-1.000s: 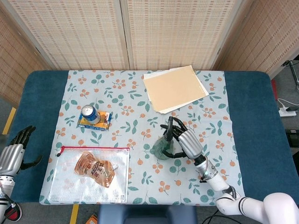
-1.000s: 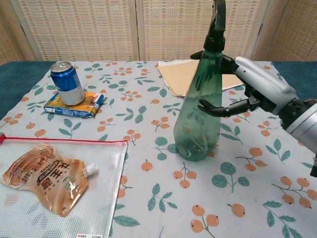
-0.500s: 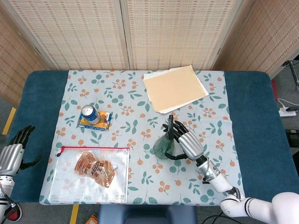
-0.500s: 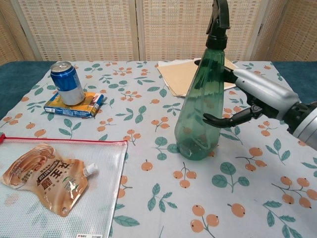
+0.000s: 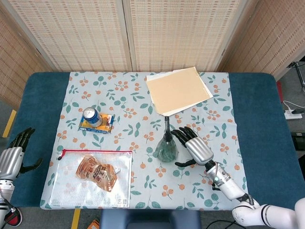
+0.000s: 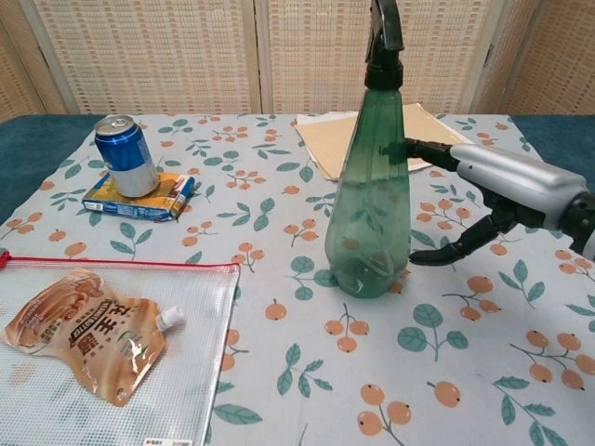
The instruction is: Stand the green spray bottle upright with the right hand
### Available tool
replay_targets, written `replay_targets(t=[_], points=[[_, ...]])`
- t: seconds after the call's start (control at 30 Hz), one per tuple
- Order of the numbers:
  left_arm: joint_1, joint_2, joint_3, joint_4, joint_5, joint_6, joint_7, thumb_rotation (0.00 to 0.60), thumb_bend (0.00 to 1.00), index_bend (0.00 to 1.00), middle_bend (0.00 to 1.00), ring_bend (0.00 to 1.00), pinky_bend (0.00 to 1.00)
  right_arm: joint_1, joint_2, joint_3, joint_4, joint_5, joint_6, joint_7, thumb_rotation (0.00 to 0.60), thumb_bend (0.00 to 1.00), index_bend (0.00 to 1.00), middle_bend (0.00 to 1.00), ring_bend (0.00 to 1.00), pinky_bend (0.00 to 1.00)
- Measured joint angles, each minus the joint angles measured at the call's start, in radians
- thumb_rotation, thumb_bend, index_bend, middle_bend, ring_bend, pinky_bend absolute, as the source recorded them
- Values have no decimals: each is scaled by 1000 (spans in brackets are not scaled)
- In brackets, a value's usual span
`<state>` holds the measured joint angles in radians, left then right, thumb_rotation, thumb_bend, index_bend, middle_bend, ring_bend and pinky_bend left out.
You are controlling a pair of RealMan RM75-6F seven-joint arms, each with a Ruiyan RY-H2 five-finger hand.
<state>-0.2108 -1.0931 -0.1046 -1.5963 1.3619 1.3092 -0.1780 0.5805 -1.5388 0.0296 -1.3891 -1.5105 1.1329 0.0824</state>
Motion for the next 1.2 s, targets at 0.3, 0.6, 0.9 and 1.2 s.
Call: replay_targets(t=[0.3,0.6,0.9,1.2], points=[[0,-1,-3,-1,-2,3,-1,600,259,0,0,0,155,-19,72,11,-104,54,-16,-100,600,0,0,3,0,0],[7,0,-4,3,-3,11,-6,600,259,0,0,0,154,-46,291,0,-340,247,-28,-469,600,0,0,0,0,0],[11,-1,-3,0,-3,19,9,600,260,0,0,0,152,-107,465,-38,-454,410,46,-803,600,0,0,0,0,0],[5,-8,-7,-5,-5,16,27,600,259,0,0,0,151,-172,460,-26,-339,295,114,-493,600,0,0,0,0,0]])
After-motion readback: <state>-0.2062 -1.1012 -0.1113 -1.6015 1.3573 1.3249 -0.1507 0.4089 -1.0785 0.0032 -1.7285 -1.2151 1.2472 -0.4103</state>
